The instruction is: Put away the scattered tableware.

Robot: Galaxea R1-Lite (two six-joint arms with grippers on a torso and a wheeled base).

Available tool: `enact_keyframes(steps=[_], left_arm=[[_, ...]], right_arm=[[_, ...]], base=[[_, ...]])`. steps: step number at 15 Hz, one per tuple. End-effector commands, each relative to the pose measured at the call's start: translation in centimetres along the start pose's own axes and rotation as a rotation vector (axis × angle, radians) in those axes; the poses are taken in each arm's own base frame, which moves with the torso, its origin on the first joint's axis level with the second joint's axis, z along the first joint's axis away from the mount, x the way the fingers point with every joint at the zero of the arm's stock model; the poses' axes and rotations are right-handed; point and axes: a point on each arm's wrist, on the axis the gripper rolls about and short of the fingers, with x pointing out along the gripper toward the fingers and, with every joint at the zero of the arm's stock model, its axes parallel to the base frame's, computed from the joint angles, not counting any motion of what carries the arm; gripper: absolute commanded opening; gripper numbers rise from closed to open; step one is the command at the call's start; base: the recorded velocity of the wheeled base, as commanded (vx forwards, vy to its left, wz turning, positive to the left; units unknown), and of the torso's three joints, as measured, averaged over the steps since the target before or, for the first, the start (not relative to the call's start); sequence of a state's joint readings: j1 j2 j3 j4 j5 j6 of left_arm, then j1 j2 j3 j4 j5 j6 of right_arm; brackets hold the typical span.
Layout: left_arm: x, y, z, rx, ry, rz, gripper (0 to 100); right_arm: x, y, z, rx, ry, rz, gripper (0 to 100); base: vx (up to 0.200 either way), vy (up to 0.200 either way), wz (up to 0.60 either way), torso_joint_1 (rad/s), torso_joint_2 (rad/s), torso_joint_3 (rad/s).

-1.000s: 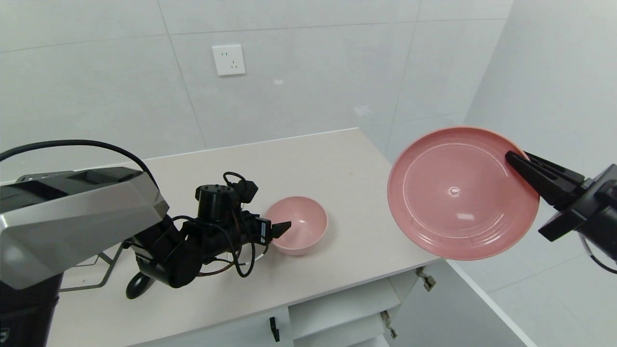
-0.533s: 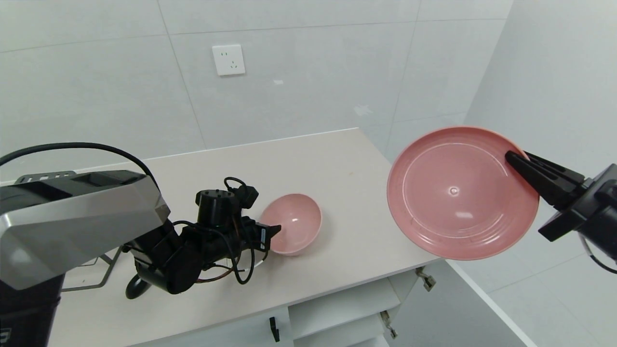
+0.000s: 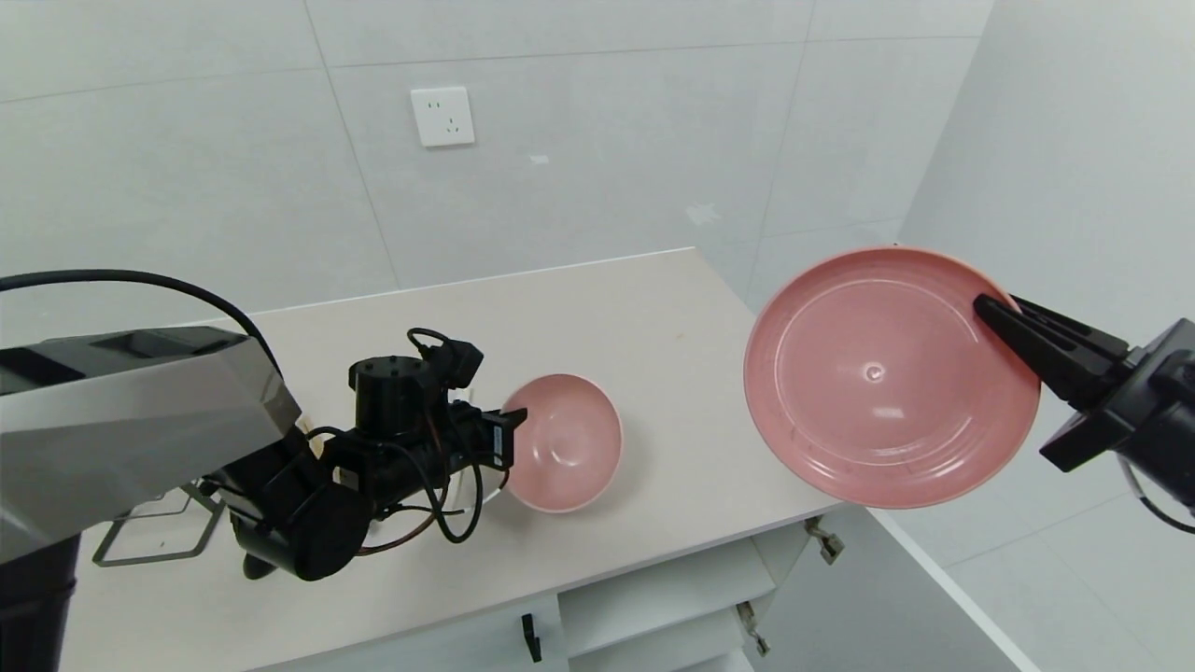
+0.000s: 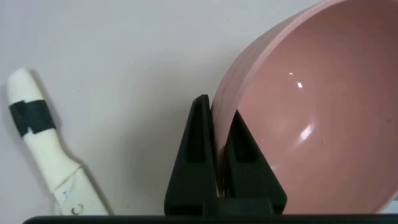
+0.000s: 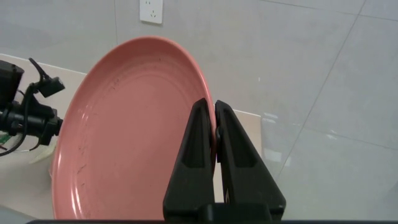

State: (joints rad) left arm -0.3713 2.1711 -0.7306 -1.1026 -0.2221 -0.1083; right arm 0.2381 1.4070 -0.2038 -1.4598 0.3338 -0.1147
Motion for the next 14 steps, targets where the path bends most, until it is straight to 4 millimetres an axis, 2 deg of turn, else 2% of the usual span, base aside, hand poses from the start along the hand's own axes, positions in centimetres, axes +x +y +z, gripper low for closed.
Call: enact_keyframes(steps=[1,3,8,10,11,14], left_arm=[[-2.0,0.1,1.6,0.004,-0.051,0.013,0],[-4.2,0.6,2.9,0.008,-0.104,0.037,0],[-9.6,1.8,4.3,0.0,-0.233,0.097,0],[-11.0,1.6,4.1,0.011,-0.27,0.075,0],[-12.1,1.2,3.0,0.027,-0.302,0.053,0],[-12.8,0.8,2.0,0.007,-0.315,0.042,0]], right_arm=[[0.0,0.0,0.0,-0.002,-0.001,0.002,0],[0.0,0.0,0.0,-0.002,0.0,0.0,0],[0.0,0.0,0.0,0.0,0.002,0.0,0],[0.0,0.1,0.0,0.003,0.003,0.002,0],[-0.1,0.4,-0.1,0.013,0.004,0.02,0],[0.0,0.6,0.0,0.046,0.0,0.026,0]], base=[[0.0,0.0,0.0,0.0,0.0,0.0],[0.0,0.0,0.0,0.0,0.0,0.0],[0.0,0.0,0.0,0.0,0.0,0.0],[0.0,0.0,0.0,0.0,0.0,0.0],[0.0,0.0,0.0,0.0,0.0,0.0],[0.0,0.0,0.0,0.0,0.0,0.0]])
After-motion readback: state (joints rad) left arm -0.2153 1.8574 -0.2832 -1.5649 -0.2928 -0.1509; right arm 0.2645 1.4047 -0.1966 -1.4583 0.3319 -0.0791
